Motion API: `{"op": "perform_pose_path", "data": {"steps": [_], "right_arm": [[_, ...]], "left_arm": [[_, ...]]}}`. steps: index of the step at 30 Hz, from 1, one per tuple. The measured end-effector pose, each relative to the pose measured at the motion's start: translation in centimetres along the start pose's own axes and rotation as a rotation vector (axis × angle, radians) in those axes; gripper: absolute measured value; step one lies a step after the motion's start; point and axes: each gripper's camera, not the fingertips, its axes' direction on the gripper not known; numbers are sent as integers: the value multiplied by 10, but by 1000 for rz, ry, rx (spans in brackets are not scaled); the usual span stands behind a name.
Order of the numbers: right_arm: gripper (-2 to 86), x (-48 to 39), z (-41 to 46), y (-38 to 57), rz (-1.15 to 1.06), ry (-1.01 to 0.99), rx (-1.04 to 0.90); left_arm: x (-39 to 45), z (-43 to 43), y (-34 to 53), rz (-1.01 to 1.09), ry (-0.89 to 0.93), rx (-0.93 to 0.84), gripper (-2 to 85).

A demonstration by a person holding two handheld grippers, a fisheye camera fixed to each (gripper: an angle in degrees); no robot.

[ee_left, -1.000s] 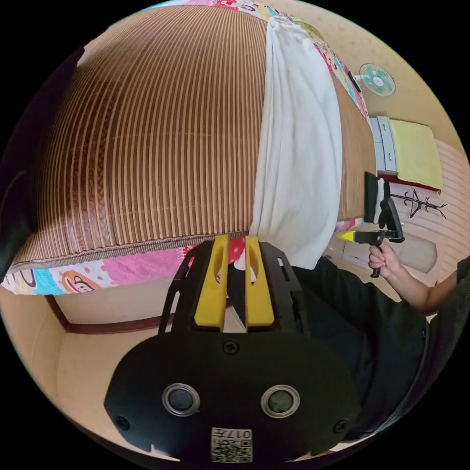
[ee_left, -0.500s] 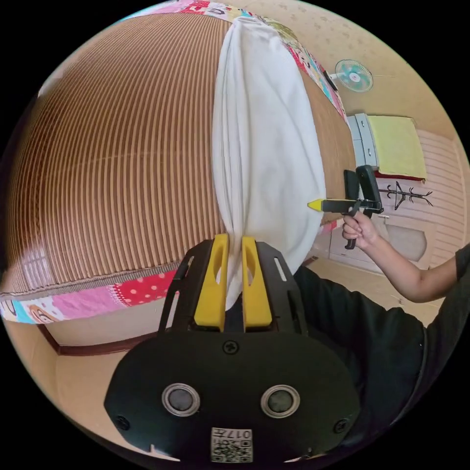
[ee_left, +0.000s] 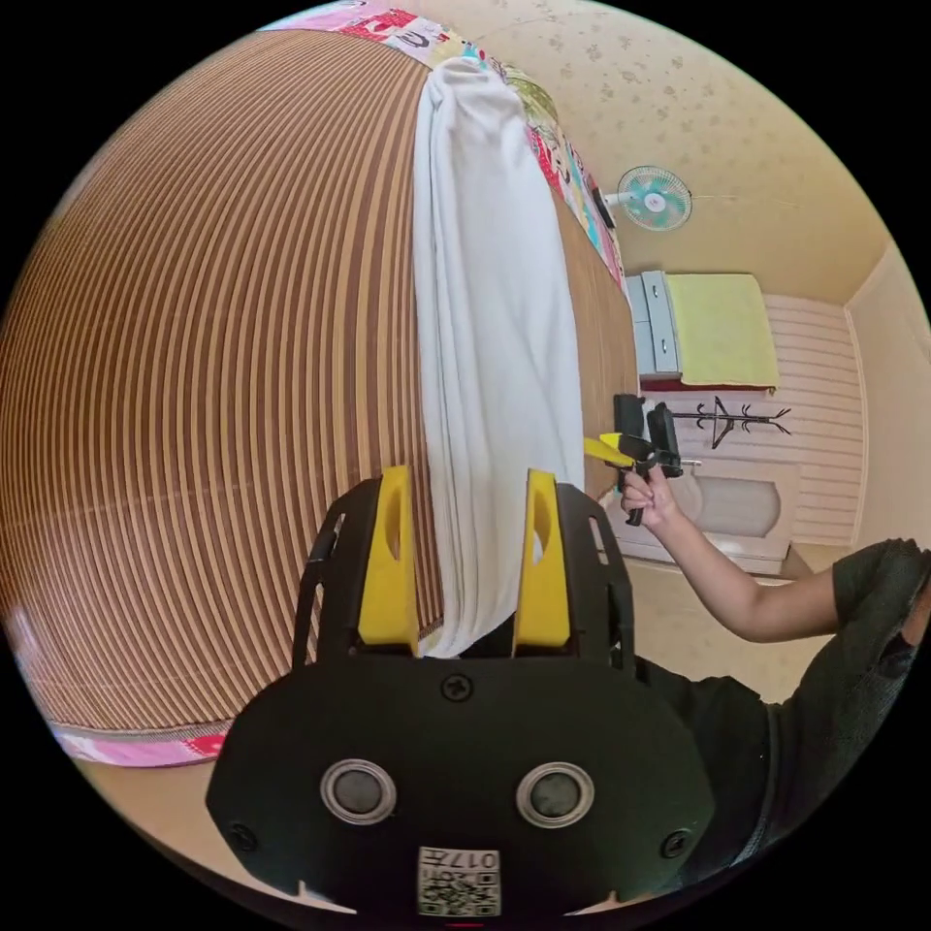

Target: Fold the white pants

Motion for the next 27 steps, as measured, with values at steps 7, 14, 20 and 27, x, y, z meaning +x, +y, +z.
{"op": "perform_pose_path", "data": {"steps": [7,14,20,27], "right_arm": [[65,10,51,-25,6,-155,-103],[15,-77,-8,95,-174,-358,-36],[14,-226,-82,205,-463,-417,70],[32,-407,-173,276,-1024,-492,184]], "left_arm": [[-5,24,-48,-52,-63,-139,55],[12,-55,22,121,421,-56,50],[119,-165,83,395,572,59,50],[286,-314,102,905,695,282,54]]}}
